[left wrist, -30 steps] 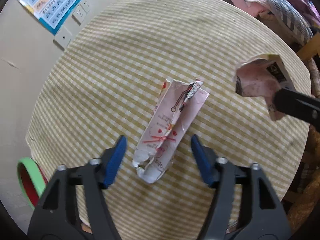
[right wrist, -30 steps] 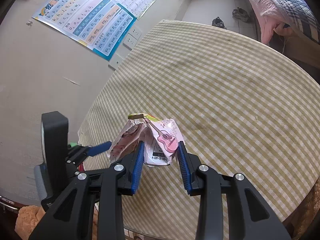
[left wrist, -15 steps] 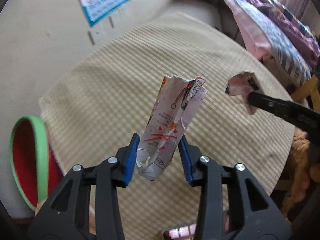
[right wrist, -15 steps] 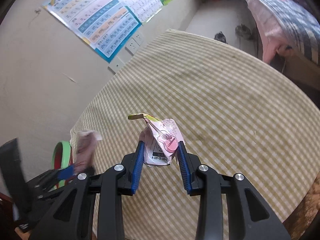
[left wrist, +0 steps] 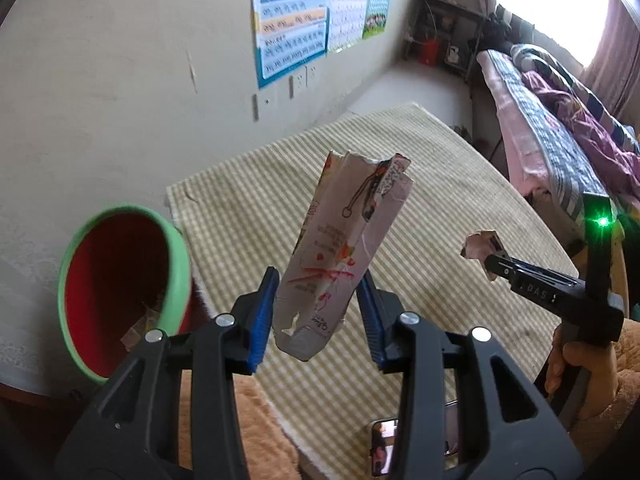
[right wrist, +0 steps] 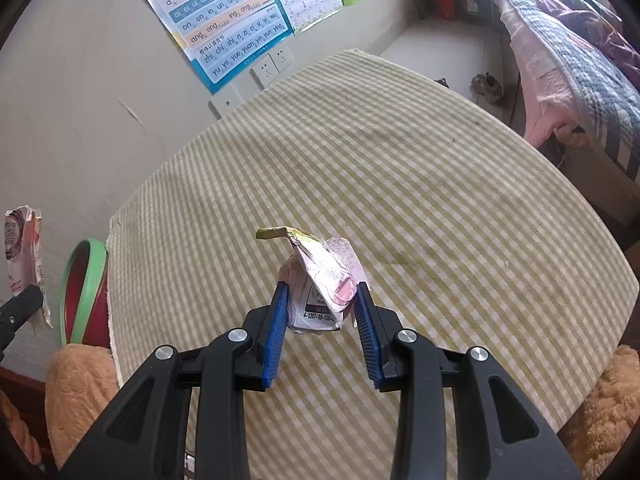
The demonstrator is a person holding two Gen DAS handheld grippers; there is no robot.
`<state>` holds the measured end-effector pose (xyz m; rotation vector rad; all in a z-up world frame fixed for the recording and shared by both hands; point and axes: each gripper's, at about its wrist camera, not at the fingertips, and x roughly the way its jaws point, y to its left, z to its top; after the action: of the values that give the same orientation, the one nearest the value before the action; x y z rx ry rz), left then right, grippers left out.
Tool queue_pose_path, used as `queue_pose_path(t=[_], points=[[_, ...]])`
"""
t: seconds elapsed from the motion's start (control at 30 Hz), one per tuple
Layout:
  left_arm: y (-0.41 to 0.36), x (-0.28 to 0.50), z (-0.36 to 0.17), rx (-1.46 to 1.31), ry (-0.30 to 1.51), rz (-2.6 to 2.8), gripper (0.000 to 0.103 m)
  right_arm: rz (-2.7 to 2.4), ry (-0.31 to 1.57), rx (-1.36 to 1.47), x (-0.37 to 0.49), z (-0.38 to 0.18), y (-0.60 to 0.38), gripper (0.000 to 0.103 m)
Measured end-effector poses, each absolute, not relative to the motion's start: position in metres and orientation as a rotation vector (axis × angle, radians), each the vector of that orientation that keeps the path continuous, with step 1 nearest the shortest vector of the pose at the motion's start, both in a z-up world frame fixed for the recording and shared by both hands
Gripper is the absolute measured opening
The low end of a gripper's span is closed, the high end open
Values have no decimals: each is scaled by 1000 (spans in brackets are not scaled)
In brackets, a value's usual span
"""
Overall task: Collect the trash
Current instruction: 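Lift and carry the paper strip and guitar wrapper toward the bucket with both tools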
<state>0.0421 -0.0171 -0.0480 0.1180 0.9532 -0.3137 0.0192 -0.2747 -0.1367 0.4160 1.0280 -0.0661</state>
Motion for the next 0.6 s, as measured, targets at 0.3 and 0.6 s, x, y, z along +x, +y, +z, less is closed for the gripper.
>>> queue_pose_path(t=[0.3,0.6], points=[[7,41,-38,71,908,-290,38,27,949,342,15,-87,-221,33],[28,42,-39,26,900,-264,38,156,898,311,22,-44,-165,33]])
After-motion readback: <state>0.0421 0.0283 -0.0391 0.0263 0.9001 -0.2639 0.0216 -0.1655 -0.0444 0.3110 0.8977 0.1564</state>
